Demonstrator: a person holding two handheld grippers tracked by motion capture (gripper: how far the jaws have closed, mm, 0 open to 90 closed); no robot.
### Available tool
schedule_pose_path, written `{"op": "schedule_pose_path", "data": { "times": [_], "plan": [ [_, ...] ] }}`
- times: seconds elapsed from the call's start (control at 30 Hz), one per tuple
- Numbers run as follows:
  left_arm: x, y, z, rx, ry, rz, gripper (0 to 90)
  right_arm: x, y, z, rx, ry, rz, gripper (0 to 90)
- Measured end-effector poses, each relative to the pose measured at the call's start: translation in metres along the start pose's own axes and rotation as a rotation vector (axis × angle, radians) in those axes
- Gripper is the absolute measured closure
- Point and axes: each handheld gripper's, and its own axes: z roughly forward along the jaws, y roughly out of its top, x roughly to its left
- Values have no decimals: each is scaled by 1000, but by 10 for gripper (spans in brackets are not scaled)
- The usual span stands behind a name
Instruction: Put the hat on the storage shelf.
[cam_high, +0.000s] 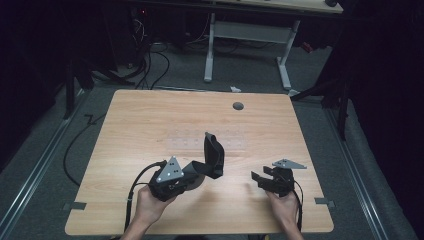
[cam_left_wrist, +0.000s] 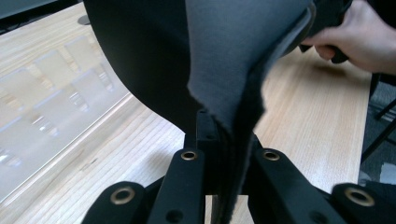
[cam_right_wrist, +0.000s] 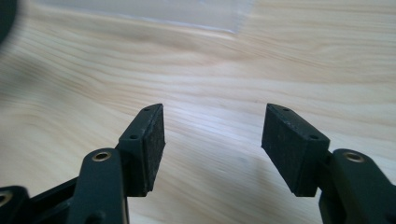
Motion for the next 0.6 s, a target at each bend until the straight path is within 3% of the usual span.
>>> {"op": "schedule_pose_path", "data": {
  "times": [0.07,0.1,0.23,0.4,0.53,0.6],
  "plan": [
    [1,1,-1,-1,5,2,862,-2,-2,2,6,-28,-12,389],
    [2,3,-2,-8,10,-7,861,-6,-4,4,20,-76,-30,381],
    [8,10,-5,-26,30,-43,861,-12,-7,7,36,-126,-44,378],
    [19,19,-7,-63,58,-113,859,-17,-11,9,24,-145,-33,376],
    [25,25,-7,-77,84,-111,859,-18,-11,9,19,-155,-38,383],
    [27,26,-7,-79,92,-111,859,-14,-11,12,29,-190,-59,382]
  ]
}}
